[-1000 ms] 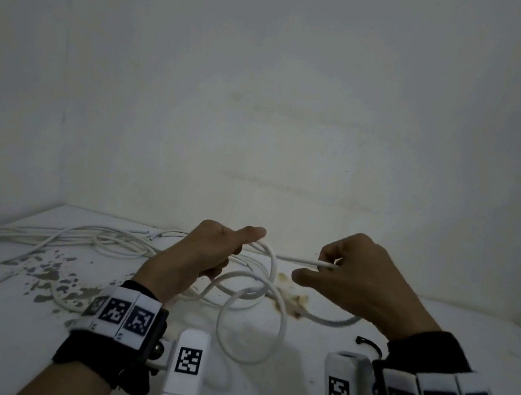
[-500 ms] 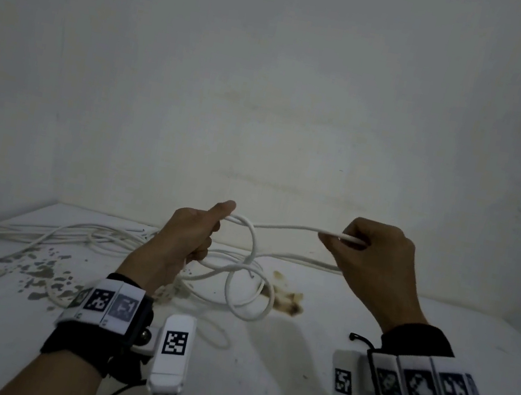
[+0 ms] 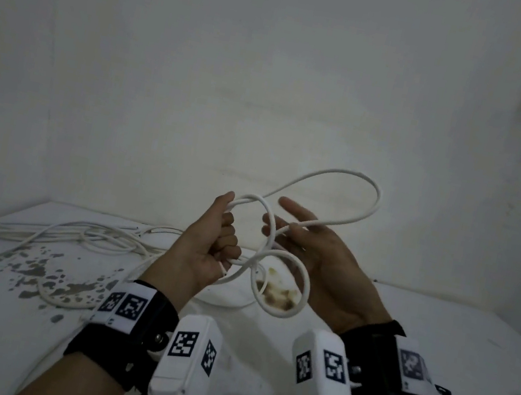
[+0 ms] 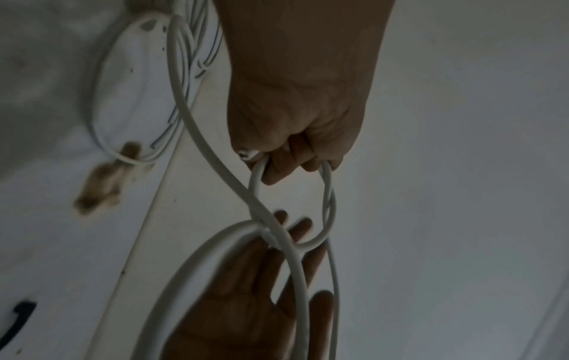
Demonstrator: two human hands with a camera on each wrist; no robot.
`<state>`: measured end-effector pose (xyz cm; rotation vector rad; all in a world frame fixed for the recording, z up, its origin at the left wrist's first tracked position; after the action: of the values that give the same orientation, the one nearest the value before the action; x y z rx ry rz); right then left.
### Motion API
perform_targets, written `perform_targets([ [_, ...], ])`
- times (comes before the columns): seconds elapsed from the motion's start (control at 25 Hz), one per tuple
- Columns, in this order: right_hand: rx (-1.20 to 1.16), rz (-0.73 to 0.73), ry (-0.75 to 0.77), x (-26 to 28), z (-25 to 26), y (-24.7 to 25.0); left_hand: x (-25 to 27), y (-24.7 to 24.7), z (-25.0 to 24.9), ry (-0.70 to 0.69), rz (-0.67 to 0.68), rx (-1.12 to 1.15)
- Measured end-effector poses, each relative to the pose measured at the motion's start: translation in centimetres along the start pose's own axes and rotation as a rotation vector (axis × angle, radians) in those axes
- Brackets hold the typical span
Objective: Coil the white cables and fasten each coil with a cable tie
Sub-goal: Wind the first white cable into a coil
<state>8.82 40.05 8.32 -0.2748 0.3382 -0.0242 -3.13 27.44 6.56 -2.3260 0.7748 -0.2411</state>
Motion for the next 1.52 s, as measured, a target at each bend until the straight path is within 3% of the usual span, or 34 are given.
perform_targets([
  [0.16, 0.107, -0.076, -0.028, -0.2, -1.9, 0.2, 0.3, -0.8, 0.1, 0.016, 0.047, 0.034],
  [0.32, 0.068, -0.366, 0.094, -0.4, -1.2, 1.7, 0.2, 1.0, -2.7, -0.071, -0.029, -0.085],
  [0.44, -0.081, -0.528, 0.170, -0.5, 0.0, 2.6, -0.1, 3.5, -4.8, -0.124, -0.095, -0.137],
  [0.52, -0.311, -0.528, 0.197, -0.7, 0.6, 2.3, -0.1, 4.1, -5.0, -0.133, -0.098, -0.140],
  [0.6, -0.359, -0.512, 0.218, -0.8, 1.5, 2.0, -0.3, 3.9, -4.7, -0.145, -0.077, -0.165],
  [0.68, -0.167, -0.538, 0.208, -0.7, 2.1, 2.0, -0.5, 3.9, -4.3, -0.151, -0.070, -0.195],
  [0.84, 0.529, -0.562, 0.235, -0.3, 2.0, 1.3, -0.5, 4.7, -3.9, -0.154, -0.090, -0.208],
  [1.04, 1.206, -0.656, 0.424, 0.4, 2.6, 2.7, -0.1, 6.0, -5.0, -0.241, -0.191, -0.316],
  [1.16, 1.329, -0.668, 0.430, 1.1, 3.1, 4.9, 0.2, 8.9, -7.2, -0.298, -0.251, -0.295],
  [1.24, 1.385, -0.596, 0.417, 0.8, 2.6, 5.1, 0.3, 9.2, -7.3, -0.290, -0.238, -0.345],
  [1.36, 1.530, -0.624, 0.442, 0.9, 2.6, 5.6, 0.1, 9.5, -7.1, -0.263, -0.222, -0.421],
  [1.52, 1.559, -0.708, 0.245, 2.7, 4.5, 7.0, 0.0, 10.2, -7.0, -0.220, -0.202, -0.376],
])
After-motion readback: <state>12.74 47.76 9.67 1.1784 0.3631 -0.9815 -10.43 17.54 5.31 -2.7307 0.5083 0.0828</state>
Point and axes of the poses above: each hand's wrist, its own x-axis away from the middle knuckle, its own y-axis out of the back of the hand, z = x × y, the point moved 1 cm from there along -x, towards the middle knuckle, and after that the axes turned 6 degrees about z, right-handed, at the moved point
